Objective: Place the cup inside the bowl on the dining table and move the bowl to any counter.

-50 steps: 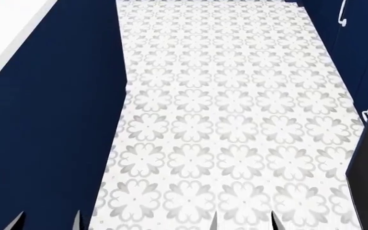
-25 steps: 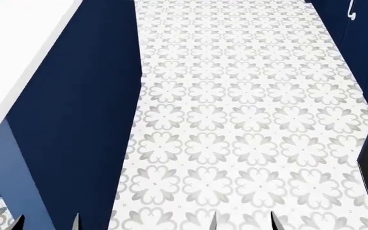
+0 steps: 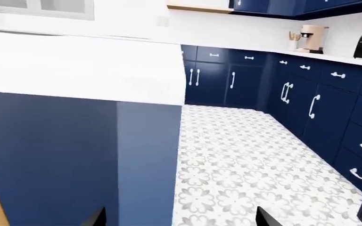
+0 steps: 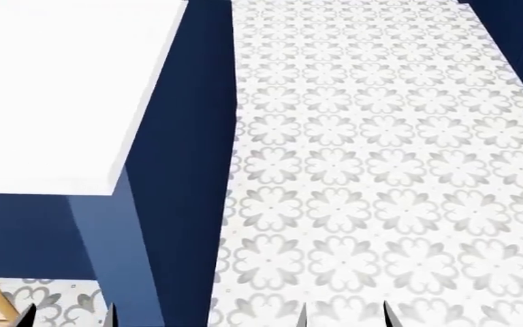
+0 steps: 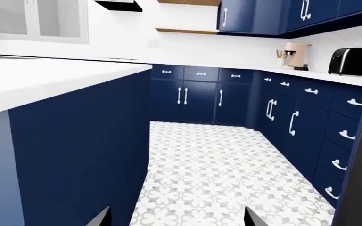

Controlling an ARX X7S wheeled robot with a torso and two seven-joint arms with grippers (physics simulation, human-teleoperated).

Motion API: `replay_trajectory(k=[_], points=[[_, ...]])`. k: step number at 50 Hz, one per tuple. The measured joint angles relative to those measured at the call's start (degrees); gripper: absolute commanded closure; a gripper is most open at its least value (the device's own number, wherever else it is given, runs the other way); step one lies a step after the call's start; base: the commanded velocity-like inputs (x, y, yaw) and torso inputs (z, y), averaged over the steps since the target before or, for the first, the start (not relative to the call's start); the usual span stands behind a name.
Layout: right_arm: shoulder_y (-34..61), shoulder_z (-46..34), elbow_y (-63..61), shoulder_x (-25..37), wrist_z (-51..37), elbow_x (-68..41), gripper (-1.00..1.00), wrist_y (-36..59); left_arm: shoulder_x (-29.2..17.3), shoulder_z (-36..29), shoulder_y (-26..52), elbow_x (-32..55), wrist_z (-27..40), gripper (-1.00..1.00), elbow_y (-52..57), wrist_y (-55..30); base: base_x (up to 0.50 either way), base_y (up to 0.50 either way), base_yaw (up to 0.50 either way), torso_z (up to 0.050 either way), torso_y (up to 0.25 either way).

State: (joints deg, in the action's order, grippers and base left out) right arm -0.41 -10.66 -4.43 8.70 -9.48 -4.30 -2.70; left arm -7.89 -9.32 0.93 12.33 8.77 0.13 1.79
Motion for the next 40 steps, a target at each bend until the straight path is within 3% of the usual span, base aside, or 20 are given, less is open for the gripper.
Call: replay_trajectory(k=[40], points=[[0.5, -2.0, 0.8, 1.4, -1.9, 0.0, -1.00, 0.0, -1.0, -2.2, 1.2, 1.1, 1.5, -1.00, -0.8, 0.6, -0.06, 0.50, 0.00, 0.000, 0.000]])
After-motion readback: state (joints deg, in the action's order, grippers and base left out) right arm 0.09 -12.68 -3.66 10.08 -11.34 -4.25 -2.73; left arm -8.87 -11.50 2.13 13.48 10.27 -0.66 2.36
